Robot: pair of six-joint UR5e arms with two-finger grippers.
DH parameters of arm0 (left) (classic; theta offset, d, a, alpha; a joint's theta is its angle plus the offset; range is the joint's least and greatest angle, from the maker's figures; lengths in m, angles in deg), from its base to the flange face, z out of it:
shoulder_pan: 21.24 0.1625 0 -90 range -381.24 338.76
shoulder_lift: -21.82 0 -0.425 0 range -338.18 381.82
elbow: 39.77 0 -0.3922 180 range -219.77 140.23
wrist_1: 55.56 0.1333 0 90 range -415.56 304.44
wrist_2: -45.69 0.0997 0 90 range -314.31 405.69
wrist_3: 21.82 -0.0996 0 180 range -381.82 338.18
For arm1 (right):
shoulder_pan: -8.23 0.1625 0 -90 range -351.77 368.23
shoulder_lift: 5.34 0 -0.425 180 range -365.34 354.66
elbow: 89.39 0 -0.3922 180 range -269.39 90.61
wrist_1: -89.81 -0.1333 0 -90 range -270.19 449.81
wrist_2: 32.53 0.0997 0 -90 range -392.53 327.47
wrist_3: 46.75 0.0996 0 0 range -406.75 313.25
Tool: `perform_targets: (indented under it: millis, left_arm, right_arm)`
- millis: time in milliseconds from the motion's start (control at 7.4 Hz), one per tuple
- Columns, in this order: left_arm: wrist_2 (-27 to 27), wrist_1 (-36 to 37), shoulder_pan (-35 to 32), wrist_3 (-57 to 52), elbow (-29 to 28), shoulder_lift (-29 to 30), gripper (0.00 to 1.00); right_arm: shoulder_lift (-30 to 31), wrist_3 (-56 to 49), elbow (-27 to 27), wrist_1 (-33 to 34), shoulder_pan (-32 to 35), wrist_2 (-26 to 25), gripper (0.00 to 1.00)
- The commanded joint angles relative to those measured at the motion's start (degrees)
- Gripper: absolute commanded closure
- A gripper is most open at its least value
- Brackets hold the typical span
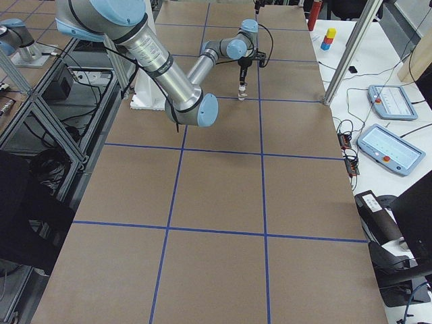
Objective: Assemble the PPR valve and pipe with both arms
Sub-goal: 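Lower the fitting onto the valve top and twist it in with the right gripper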
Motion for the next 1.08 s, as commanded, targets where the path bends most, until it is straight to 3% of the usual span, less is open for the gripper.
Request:
perform_targets:
  millis: [0, 541, 946]
  left_arm:
    - [0.00, 0.00, 0.00, 0.00, -0.04, 0.04, 0.00]
    - [0.00, 0.00, 0.00, 0.00, -0.30, 0.04, 0.00]
    - [0.00, 0.00, 0.00, 0.00, -0.30, 0.04, 0.00]
  right_arm:
    - [0.00, 0.03, -0.06, 0.00, -0.06, -0.01, 0.64]
    - [0.09, 0.03, -0.06, 0.00, -0.15, -0.10, 0.63]
    - [0.09, 0.12, -0.06, 0.00, -0.23, -0.10, 0.55]
